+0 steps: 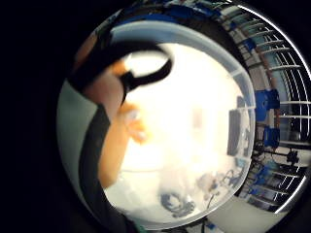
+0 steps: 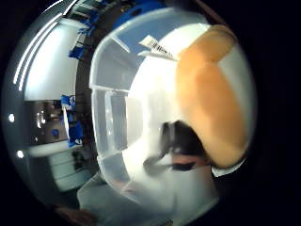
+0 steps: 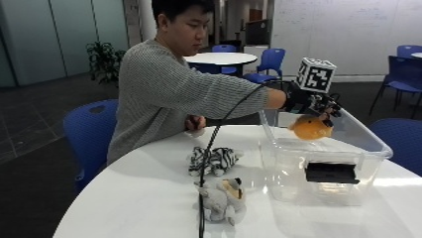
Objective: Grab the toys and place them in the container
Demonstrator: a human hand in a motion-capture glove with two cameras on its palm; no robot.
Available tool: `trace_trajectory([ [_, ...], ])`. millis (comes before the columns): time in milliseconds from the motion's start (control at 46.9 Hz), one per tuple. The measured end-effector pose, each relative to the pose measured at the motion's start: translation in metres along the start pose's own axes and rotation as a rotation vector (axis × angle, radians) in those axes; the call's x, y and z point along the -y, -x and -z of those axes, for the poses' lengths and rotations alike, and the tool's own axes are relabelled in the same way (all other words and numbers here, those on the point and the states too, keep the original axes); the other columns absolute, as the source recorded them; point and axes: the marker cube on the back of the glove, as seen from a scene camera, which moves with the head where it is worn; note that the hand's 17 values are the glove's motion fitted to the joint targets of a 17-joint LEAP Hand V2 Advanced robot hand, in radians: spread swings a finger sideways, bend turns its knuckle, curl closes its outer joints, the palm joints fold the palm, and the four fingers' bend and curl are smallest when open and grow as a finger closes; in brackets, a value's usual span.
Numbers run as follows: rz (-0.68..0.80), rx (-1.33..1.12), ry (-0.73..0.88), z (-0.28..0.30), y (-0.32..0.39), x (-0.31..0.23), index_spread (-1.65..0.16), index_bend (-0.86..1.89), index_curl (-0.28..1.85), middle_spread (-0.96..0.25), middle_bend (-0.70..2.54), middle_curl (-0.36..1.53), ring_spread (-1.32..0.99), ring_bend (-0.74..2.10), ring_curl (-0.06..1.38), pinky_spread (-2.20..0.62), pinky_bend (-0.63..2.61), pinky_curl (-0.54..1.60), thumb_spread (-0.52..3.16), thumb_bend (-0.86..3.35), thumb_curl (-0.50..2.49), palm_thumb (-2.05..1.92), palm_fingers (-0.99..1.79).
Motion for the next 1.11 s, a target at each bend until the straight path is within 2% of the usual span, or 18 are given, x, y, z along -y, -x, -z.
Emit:
trace_trajectory([
  [21, 0.000, -0.003, 0.015, -0.001, -0.001, -0.001, -0.39, 0.06, 0.74, -0.29, 0.40, 0.66, -0.46, 0.79, 0.58, -0.28, 1.35, 0.53, 0.83, 0.00, 0.91, 0.38, -0.16],
  [43, 0.002, -0.006, 0.024, -0.001, -0.003, -0.003, -0.39, 0.06, 0.71, -0.29, 0.38, 0.65, -0.44, 0.78, 0.58, -0.27, 1.35, 0.52, 0.87, -0.01, 0.90, 0.37, -0.15],
  [64, 0.004, -0.009, 0.025, -0.001, -0.005, -0.004, -0.38, 0.00, 0.66, -0.26, 0.28, 0.61, -0.40, 0.71, 0.55, -0.22, 1.38, 0.52, 0.90, -0.06, 0.85, 0.30, -0.34],
  [107, 0.010, -0.006, 0.016, 0.000, -0.007, -0.007, -0.37, 0.01, 0.60, -0.24, 0.20, 0.57, -0.36, 0.63, 0.51, -0.17, 1.37, 0.49, 0.96, -0.07, 0.80, 0.23, -0.37],
  [320, 0.052, 0.017, -0.016, 0.012, -0.015, -0.030, -0.34, 0.05, 0.43, -0.17, 0.12, 0.46, -0.22, 0.48, 0.43, -0.04, 1.26, 0.43, 1.15, -0.04, 0.61, 0.07, -0.30],
  [469, 0.073, -0.006, -0.048, 0.025, -0.026, -0.065, -0.33, 0.06, 0.35, -0.16, 0.14, 0.42, -0.17, 0.44, 0.41, 0.01, 1.20, 0.40, 1.22, -0.02, 0.53, 0.04, -0.26],
  [597, 0.050, 0.033, -0.100, 0.044, -0.055, -0.125, -0.33, 0.07, 0.31, -0.16, 0.14, 0.39, -0.16, 0.42, 0.40, 0.03, 1.14, 0.37, 1.25, -0.02, 0.48, 0.02, -0.24],
  [682, 0.008, -0.090, -0.133, 0.050, -0.099, -0.172, -0.33, 0.11, 0.29, -0.16, 0.14, 0.37, -0.15, 0.39, 0.39, 0.03, 1.11, 0.36, 1.26, -0.03, 0.44, -0.01, -0.21],
  [725, 0.024, -0.104, -0.145, 0.051, -0.118, -0.195, -0.34, 0.12, 0.29, -0.16, 0.14, 0.36, -0.14, 0.38, 0.39, 0.04, 1.09, 0.35, 1.27, -0.03, 0.43, -0.01, -0.19],
  [832, 0.117, 0.059, -0.148, 0.046, -0.132, -0.244, -0.34, 0.13, 0.28, -0.16, 0.15, 0.35, -0.14, 0.37, 0.39, 0.04, 1.05, 0.34, 1.28, -0.02, 0.40, -0.01, -0.15],
  [1002, -0.050, -0.029, -0.117, 0.015, -0.162, -0.276, -0.35, 0.14, 0.27, -0.17, 0.16, 0.34, -0.14, 0.37, 0.38, 0.04, 1.00, 0.33, 1.30, -0.02, 0.37, 0.00, -0.10],
  [1109, -0.040, 0.003, -0.097, -0.005, -0.163, -0.284, -0.35, 0.14, 0.27, -0.17, 0.16, 0.33, -0.14, 0.37, 0.38, 0.04, 0.99, 0.32, 1.31, -0.01, 0.36, 0.00, -0.09],
])
